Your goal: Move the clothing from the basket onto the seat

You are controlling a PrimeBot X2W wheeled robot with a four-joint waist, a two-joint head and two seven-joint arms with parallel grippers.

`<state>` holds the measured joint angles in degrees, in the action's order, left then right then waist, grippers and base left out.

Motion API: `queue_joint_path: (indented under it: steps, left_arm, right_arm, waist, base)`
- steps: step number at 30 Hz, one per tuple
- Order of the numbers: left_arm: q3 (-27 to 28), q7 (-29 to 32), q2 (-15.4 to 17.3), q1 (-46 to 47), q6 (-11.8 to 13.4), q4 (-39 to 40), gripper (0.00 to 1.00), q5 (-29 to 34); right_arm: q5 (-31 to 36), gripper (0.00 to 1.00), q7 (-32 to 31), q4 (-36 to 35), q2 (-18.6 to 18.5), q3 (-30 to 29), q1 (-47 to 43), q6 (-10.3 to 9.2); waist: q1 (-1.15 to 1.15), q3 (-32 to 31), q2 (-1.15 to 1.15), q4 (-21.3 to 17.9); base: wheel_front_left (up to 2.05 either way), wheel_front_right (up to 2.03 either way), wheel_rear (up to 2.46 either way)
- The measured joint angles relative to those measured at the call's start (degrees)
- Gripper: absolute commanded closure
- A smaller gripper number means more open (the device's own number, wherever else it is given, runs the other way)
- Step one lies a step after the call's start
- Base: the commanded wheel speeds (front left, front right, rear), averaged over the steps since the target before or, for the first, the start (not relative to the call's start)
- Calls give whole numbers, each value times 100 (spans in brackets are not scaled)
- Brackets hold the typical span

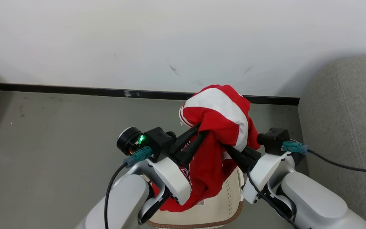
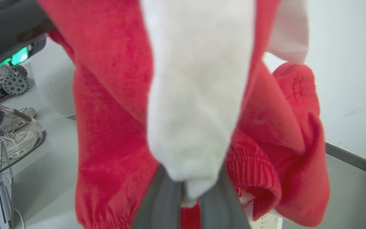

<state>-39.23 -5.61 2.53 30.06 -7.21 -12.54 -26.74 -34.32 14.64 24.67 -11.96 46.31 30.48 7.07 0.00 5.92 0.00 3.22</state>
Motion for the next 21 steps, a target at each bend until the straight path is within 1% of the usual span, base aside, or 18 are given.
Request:
queue_joint_path:
  steps: [7, 18, 20, 21]
  left_arm:
    - [153, 0, 41, -4, 53, -87, 100, -75]
    - [226, -2, 105, -43, 87, -163, 100, -145]
    - [225, -2, 109, -64, 87, -178, 84, -146]
    - [225, -2, 111, -74, 87, -188, 80, -146]
  right_arm:
    - [0, 100, 0, -45, -78, -275, 55, 0]
    - [5, 100, 0, -191, -175, -581, 55, 0]
    - [12, 100, 0, -216, -198, -649, 55, 0]
    - [12, 100, 0, -232, -211, -679, 55, 0]
  waist:
    - [0, 13, 0, -63]
    - [0, 2, 0, -194]
    - [0, 1, 0, -215]
    - [0, 1, 0, -225]
  base:
    - [0, 0, 0]
    - [0, 0, 0]
    - [0, 0, 0]
    - [0, 0, 0]
